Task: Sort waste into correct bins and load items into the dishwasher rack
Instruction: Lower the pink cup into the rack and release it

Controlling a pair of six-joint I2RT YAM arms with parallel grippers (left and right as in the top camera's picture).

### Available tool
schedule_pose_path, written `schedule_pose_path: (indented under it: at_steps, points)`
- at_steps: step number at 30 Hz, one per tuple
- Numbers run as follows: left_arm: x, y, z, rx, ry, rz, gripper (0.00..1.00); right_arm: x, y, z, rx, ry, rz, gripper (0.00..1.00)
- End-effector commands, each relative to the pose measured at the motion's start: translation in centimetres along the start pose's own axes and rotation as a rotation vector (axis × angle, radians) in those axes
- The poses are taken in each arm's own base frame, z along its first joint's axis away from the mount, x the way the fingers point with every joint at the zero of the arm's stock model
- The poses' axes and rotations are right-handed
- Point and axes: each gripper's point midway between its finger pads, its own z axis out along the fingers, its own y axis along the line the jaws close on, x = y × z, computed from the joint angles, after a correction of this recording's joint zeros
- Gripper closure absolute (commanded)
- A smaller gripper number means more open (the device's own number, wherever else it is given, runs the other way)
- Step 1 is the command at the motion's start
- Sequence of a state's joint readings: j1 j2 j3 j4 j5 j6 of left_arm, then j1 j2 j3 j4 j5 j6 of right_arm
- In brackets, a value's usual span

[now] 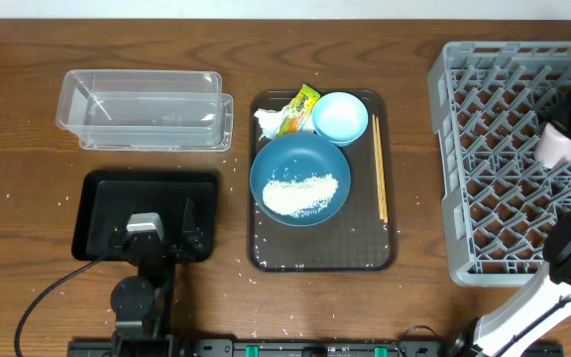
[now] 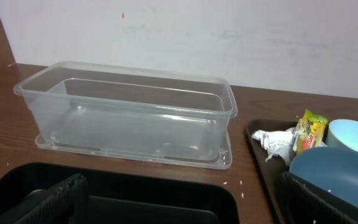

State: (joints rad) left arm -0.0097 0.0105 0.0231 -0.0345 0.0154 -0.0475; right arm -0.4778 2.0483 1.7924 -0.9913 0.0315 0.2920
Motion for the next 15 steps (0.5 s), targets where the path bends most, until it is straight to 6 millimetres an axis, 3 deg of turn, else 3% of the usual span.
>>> schedule_pose_path:
  at_steps: [1,11,15]
  points:
    - [1.6,0.7,0.1,-0.033,0.046,0.015,0.02,0.0,-4.3,-0.2,0.176,-0.01,0.085,0.99]
    - [1.6,0.7,0.1,-0.033,0.046,0.015,0.02,-1.2,-4.2,-5.3,0.139,-0.12,0.164,0.99]
    - [1.6,0.7,0.1,-0.033,0.047,0.015,0.02,-1.3,-2.9,-6.6,0.056,-0.133,0.132,0.99]
